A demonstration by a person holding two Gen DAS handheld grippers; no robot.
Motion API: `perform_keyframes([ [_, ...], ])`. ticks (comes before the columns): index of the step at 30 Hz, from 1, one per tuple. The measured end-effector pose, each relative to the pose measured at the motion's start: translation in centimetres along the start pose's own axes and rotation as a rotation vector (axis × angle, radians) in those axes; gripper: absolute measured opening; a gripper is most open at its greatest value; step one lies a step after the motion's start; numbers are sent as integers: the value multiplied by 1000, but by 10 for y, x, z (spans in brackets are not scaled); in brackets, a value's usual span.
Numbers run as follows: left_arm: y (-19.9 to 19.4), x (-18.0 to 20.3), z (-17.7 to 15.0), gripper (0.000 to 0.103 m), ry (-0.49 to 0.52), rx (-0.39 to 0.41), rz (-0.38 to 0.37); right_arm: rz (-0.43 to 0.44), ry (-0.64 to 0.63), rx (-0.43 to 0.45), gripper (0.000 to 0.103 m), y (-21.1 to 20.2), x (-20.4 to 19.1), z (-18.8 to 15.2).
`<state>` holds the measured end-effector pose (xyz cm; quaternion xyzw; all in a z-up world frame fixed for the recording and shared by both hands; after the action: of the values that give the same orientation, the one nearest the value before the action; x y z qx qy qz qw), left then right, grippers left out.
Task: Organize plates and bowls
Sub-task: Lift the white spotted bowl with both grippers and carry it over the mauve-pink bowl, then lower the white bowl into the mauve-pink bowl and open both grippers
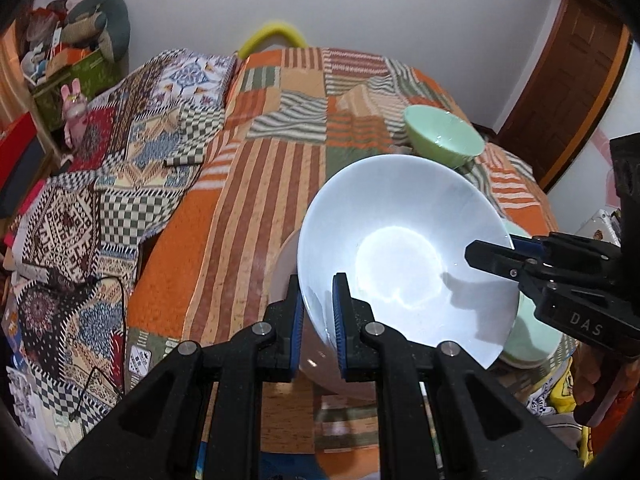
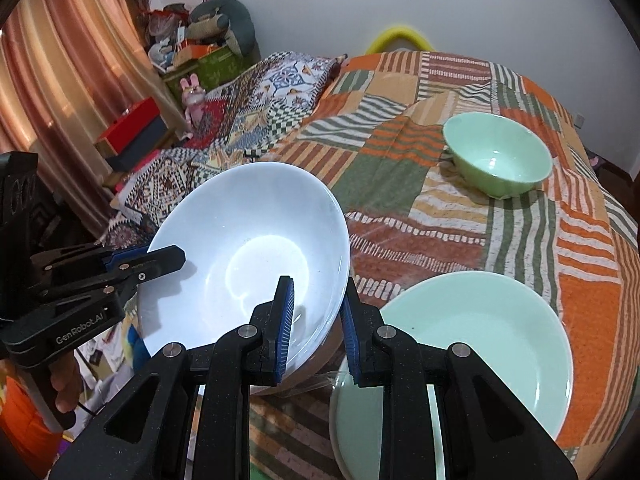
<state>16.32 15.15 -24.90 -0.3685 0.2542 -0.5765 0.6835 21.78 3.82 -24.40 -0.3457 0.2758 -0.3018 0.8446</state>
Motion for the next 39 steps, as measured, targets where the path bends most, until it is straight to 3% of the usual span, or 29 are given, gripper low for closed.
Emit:
perform_keyframes([
  [15, 32, -13, -15, 13, -21, -68, 23, -12, -10, -64, 21, 23, 0, -8],
  [29, 32, -15, -14, 13, -46, -71, 37, -27, -32, -119, 24, 33, -2, -12],
  [33, 31, -17, -14, 18, -35, -72, 67, -31, -44, -104, 34, 31, -6, -12],
  [39, 23, -12, -12, 20, -25, -49, 63, -63, -66, -72, 37, 23, -5, -7],
])
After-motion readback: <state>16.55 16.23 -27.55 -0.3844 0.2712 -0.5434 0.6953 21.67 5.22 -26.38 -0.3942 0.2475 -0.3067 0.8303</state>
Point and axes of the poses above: each gripper's, at about its wrist camera, not at the fingertips, and y roughly the way its jaws point, x to its right, z to its top, the point moved 6 cm from there along y, roughly the way its jaws point, and after that the axes turned 6 degrees about z, right-handed, at the moved point
